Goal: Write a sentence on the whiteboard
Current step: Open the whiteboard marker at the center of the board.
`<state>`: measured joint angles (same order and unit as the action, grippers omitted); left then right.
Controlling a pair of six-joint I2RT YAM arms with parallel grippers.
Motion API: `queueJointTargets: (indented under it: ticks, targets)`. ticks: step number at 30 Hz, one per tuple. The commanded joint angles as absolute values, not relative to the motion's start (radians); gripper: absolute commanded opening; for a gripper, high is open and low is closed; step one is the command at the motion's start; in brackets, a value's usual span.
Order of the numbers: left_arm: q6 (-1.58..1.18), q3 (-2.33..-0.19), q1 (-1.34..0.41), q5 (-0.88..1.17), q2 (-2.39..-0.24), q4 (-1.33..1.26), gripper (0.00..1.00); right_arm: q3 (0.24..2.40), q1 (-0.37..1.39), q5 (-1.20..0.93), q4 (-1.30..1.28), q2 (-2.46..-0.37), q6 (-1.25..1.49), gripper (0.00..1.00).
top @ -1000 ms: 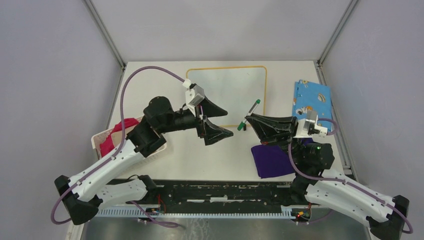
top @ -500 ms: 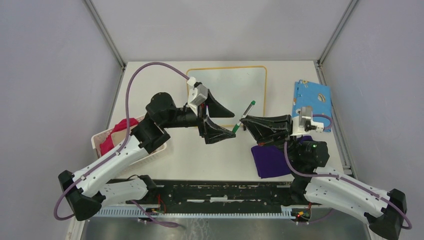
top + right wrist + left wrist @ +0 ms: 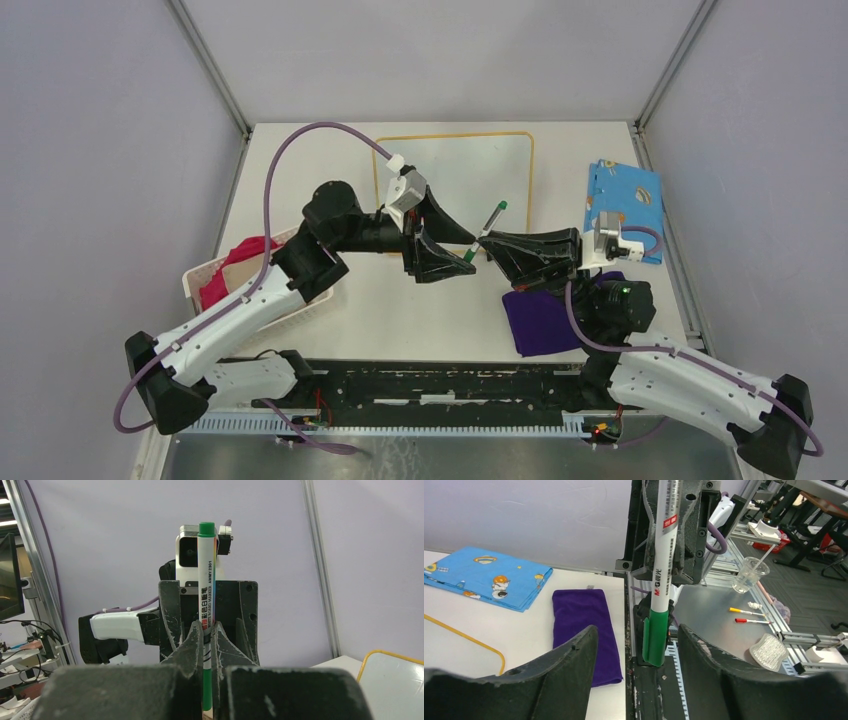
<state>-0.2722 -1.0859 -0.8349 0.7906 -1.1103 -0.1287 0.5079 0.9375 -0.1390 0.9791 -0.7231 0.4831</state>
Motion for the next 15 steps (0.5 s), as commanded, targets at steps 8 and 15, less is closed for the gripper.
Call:
queueJointTargets:
  ticks: [8,15]
  targets:
    - [-0.302,-1.127,-0.847,0.858,-1.114,-0.154,0.37,0.555,0.935,-0.157,1.014,-0.726,0.502,0.00]
    - [-0.270,-1.133,-0.847,0.855,-1.109,-0.113,0.13,0.555,0.936,-0.157,0.979,-0.723,0.504,0.00]
